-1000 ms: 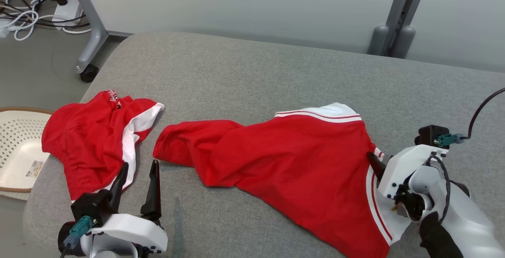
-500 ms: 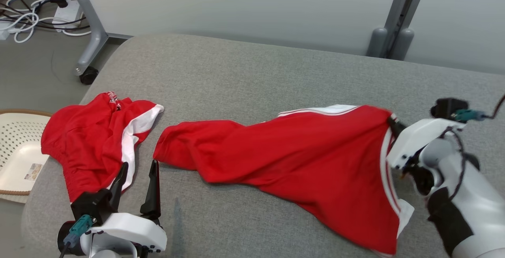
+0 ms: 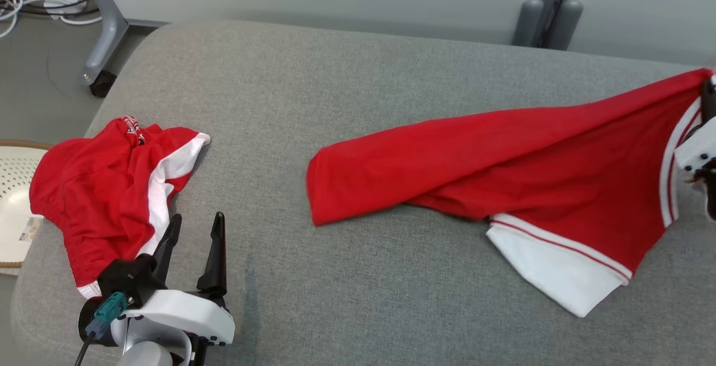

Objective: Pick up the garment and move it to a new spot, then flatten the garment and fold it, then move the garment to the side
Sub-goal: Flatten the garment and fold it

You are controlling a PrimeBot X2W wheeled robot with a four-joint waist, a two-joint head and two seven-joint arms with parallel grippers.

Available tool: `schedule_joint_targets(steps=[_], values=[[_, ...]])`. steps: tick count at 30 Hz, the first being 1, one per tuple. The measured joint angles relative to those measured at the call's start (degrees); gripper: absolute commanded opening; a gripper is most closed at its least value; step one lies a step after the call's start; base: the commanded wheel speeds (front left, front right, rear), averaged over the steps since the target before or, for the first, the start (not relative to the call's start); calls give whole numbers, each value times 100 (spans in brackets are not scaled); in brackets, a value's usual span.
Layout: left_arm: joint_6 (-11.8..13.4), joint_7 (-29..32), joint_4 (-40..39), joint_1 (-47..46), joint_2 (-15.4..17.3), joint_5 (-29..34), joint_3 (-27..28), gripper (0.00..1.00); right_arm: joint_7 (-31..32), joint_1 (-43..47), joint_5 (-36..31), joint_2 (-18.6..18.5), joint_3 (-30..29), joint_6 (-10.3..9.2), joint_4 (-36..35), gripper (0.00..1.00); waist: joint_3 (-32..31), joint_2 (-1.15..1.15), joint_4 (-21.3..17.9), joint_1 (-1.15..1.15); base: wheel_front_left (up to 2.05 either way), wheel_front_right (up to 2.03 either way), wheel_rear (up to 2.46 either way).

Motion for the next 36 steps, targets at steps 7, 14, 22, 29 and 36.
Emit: schedule_joint_targets(steps=[7,14,22,29,36], values=[[-37,1,68,-166,-7,11,-78,100,-624,-282,-287,-165,-109,0,499,100,211,0,-11,0,0,0,0],[-48,1,158,-164,-32,15,-118,100,-778,-8,-457,151,-67,0,702,100,-15,0,-142,0,0,0,0],[37,1,187,87,-22,-22,-52,100,-812,1084,-499,568,70,0,-977,100,-408,0,-563,0,0,0,0],[100,83,148,350,65,-70,-14,100,-812,2663,-806,921,44,0,-3159,100,-714,0,-1030,0,0,0,0],[27,569,152,363,194,-75,-249,100,-826,3850,-1154,1204,33,0,-4634,100,-777,0,-1454,0,0,0,0]])
